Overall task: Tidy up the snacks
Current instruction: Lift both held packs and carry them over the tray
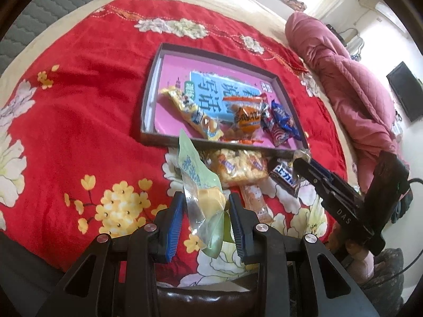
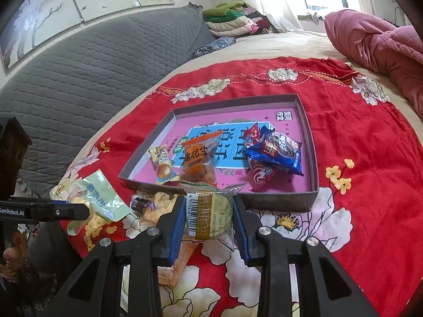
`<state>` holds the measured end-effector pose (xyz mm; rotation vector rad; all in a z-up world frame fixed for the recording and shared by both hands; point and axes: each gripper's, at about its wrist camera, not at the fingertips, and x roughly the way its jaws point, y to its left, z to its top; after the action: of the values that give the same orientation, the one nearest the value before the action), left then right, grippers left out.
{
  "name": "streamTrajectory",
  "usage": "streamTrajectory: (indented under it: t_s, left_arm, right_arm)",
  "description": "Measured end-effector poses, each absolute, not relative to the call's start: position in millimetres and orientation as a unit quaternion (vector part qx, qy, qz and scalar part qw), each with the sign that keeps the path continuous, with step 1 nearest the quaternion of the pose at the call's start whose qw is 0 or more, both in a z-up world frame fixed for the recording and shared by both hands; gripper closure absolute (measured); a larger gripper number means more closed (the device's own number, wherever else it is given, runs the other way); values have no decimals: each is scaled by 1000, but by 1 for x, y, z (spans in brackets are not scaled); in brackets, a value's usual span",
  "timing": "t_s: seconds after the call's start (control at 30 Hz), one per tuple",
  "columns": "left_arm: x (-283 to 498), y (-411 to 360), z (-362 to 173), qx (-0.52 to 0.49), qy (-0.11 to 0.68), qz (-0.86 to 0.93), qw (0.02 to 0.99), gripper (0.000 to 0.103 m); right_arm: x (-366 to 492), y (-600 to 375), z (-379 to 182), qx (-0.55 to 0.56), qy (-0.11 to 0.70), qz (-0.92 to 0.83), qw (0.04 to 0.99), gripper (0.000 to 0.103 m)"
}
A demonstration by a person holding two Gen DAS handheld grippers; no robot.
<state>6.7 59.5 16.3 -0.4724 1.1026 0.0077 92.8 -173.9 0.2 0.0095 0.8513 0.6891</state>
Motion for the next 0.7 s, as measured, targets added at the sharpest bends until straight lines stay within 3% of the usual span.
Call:
streamTrajectory:
  t_s: [0.7]
  left_arm:
    - [40, 81, 40, -234, 465, 25, 854, 68]
  right_arm:
    - [97, -173, 10, 9, 376, 327, 867, 68]
